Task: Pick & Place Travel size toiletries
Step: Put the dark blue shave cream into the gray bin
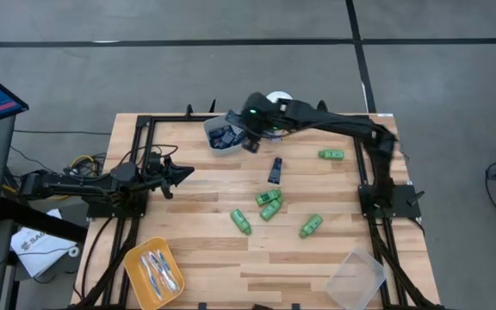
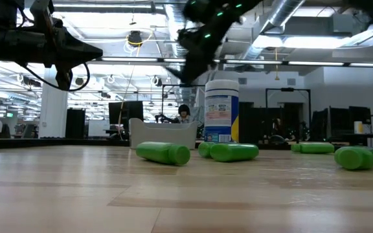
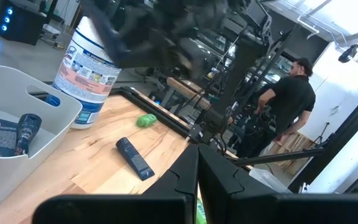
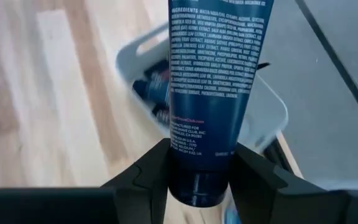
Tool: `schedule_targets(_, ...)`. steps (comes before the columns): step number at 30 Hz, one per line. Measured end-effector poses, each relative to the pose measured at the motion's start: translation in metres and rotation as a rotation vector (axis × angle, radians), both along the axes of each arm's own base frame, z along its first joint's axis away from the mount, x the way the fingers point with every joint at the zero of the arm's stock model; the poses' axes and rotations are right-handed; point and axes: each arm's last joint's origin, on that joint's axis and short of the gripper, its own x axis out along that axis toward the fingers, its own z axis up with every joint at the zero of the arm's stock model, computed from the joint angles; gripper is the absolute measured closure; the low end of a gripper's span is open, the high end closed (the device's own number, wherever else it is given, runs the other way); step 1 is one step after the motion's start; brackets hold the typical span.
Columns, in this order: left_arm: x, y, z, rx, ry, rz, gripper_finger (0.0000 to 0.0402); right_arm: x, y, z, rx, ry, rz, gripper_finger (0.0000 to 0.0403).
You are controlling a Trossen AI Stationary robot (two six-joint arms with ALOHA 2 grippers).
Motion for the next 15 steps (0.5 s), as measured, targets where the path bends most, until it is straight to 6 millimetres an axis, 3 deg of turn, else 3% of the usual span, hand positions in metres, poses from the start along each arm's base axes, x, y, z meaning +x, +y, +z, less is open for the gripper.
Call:
schedule_targets(7,0.000,0.000,0.000,0.000,-0.004,0.000,0.0400,0.046,-0.026,-0.034,0.021,0.122,-0.075,0.0281)
schedule_targets(15,0.000,0.000,0.001,0.000,-0.008,0.000,0.0400,0.065,-0.044,-0.078,0.000,0.291,-0.164,0.0263)
